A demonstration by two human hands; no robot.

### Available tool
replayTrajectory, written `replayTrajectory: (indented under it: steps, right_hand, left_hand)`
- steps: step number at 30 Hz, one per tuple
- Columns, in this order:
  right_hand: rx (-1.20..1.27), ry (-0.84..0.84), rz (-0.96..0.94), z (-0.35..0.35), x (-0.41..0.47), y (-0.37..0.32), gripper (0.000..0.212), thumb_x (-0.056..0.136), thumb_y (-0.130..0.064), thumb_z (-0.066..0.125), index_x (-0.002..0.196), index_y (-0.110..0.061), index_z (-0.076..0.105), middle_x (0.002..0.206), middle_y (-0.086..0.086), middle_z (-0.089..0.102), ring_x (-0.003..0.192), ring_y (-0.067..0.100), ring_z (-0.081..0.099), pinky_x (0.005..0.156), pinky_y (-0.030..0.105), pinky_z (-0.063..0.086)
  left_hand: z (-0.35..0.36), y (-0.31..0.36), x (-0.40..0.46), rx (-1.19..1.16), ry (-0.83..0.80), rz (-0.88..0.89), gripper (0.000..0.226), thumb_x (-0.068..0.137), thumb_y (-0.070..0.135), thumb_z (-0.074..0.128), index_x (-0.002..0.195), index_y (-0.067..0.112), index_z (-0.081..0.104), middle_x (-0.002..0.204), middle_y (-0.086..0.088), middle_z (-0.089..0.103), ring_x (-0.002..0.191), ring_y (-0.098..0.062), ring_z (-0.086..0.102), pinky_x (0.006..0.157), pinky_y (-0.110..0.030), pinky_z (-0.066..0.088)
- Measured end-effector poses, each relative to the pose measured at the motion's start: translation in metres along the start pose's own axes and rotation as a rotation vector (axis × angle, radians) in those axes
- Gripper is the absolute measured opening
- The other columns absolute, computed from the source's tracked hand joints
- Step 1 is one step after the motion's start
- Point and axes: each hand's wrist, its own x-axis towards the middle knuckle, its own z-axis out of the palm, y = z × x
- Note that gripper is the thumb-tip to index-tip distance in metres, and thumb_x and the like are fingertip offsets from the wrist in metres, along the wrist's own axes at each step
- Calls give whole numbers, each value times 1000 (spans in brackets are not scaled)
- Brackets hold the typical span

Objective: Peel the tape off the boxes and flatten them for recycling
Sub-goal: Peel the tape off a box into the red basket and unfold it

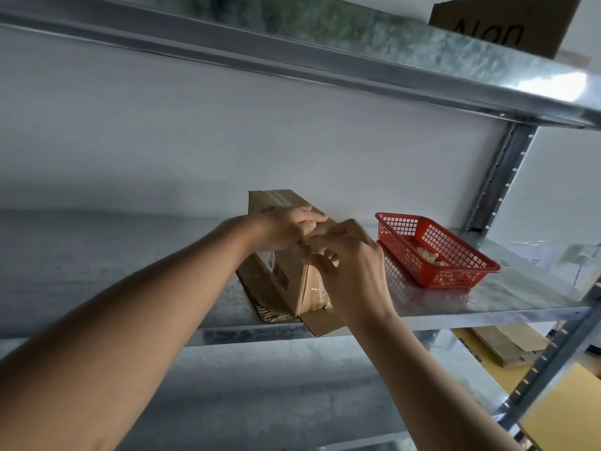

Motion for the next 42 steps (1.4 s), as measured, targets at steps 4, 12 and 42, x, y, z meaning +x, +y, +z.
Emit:
replayTrajectory:
  steps: [4,12,42]
  right_hand:
    - [-21,65,-86,0,-2,0,17,80,1,83,86,-16,84,95,-7,69,76,0,56,65,9,45]
    - [-149,219,-211,7,-24,0,9,94,-10,69,94,-16,76,101,-1,69,74,21,66,53,39,55]
    - [123,21,145,7,-17,-5,31,80,-42,87,106,-26,80,98,-6,71,76,5,69,74,26,59]
  left_hand:
    - [-1,1,-2,-39,-2,-17,43,110,40,36,150,49,46,170,17,15,158,-9,6,129,-44,5]
    - [1,5,-3,-38,10,-8,43,112,34,33,152,44,45,172,11,13,158,-12,7,129,-43,5]
    - [7,2,4,-27,61,-45,41,110,38,37,147,50,49,170,12,19,158,-14,13,128,-43,15]
